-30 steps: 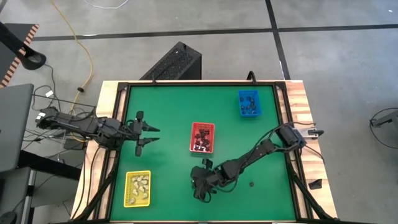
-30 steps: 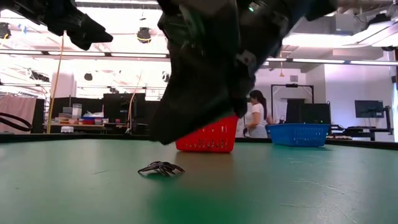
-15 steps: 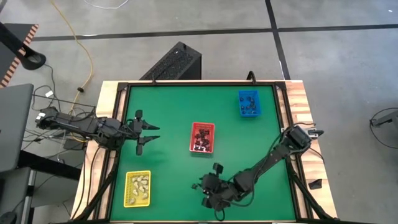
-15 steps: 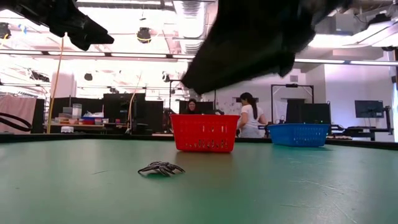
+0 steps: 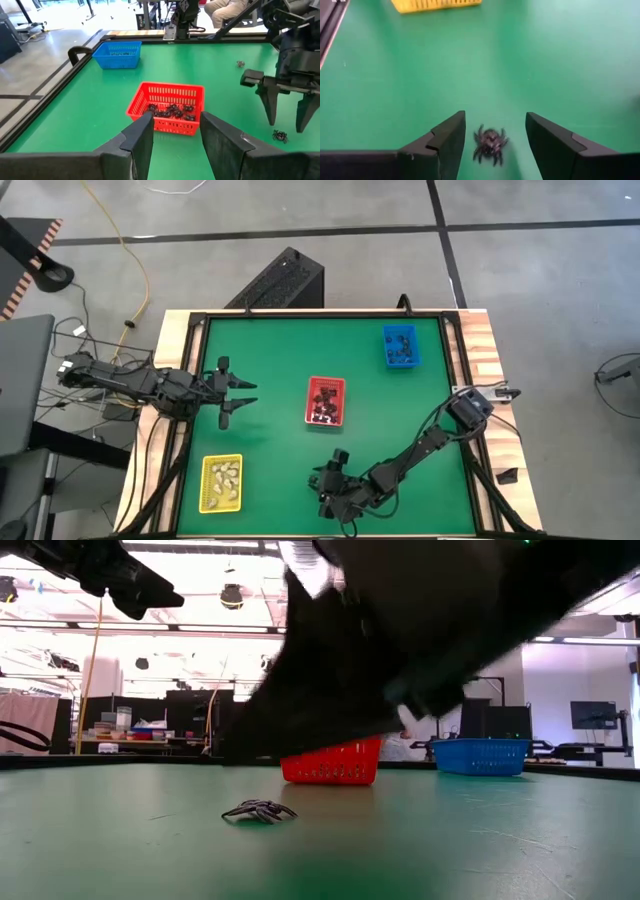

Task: Sort Halloween decoration
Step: Put the black spider toy into the red bin

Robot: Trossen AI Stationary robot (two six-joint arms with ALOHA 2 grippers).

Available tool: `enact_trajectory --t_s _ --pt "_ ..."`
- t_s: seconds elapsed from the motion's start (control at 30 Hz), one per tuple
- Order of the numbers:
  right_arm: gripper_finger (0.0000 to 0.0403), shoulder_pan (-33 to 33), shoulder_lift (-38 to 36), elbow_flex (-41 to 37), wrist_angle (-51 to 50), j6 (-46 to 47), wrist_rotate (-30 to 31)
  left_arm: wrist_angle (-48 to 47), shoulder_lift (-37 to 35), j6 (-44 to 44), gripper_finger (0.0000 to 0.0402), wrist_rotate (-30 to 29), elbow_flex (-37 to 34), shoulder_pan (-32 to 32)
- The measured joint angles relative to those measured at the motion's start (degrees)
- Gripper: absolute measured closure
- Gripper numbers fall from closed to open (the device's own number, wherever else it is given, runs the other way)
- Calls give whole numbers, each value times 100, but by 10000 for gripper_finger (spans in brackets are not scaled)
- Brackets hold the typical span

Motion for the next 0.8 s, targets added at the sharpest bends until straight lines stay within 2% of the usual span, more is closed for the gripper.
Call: enact_trajectory --t_s 0.33,0.43,0.8 --pt "186 56 287 4 255 -223 -207 -32 0 -12 251 157 0 0" --pt "187 24 307 0 239 -245 -375 -30 0 -51 251 162 0 -2" --pt "188 -80 373 8 233 -174 -358 -34 2 -54 251 160 0 -1"
